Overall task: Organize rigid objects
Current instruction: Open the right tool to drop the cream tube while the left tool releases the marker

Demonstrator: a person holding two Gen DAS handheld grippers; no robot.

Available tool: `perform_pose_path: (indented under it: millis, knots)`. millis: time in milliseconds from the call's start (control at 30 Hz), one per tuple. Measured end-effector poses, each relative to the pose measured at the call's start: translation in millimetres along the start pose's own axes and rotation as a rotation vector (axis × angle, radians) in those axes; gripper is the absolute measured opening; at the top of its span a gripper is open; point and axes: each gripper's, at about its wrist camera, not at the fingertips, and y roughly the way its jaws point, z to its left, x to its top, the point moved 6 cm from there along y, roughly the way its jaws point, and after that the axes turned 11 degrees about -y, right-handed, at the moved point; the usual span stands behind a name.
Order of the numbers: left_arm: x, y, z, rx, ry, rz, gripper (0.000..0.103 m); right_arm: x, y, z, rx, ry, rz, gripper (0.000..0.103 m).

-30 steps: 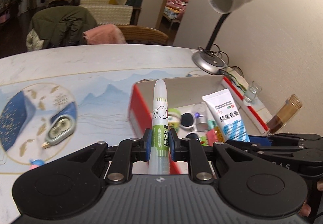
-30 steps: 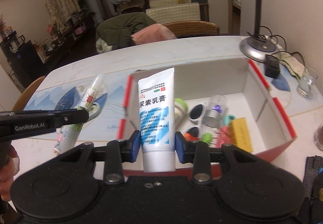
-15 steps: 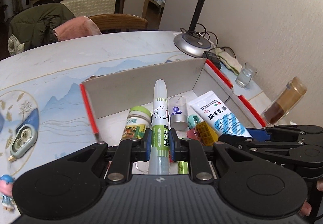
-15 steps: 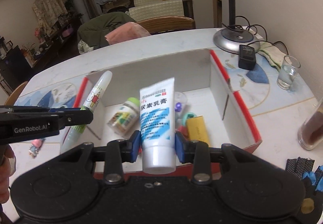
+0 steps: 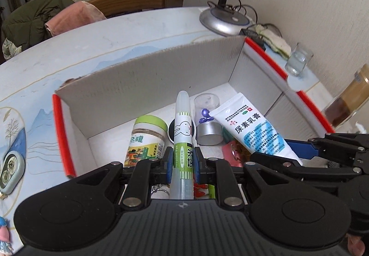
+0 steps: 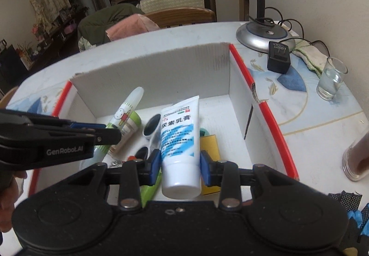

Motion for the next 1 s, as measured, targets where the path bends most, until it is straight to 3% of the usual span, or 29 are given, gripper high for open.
perform_pose_path:
  millis: [533,1000]
  knots:
    - [-6.8,36.0,3.2,0.049,0.005,0.115,0.017,-5.3,14.1,2.3,0.021,-0.058,0.045,0.035]
    - [-7.6,30.6,9.5,0.037,-0.037,0.133,0.018,-4.9,9.5,0.9,0.03,-0.049,0.046,0.038]
